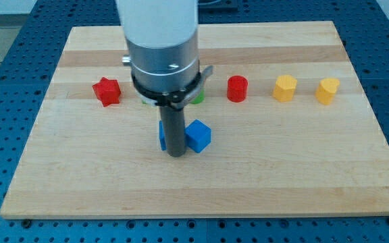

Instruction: Place the blue triangle to the left of the red star

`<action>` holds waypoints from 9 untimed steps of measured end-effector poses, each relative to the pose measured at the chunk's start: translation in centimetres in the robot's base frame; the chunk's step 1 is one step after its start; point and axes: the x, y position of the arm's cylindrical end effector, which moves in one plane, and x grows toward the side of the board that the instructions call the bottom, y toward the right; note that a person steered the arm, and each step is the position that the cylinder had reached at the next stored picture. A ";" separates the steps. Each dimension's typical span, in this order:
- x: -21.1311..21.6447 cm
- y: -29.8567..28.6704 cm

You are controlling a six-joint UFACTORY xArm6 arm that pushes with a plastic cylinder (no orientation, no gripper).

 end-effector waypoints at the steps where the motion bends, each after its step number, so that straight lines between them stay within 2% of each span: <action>1: 0.0 -0.8; 2: -0.3 3.2; 3: -1.9 4.1; 4: -2.0 2.3; 6: -3.0 -6.8; 7: -5.4 -9.3; 8: -2.3 -7.0; 9: -1.3 -4.2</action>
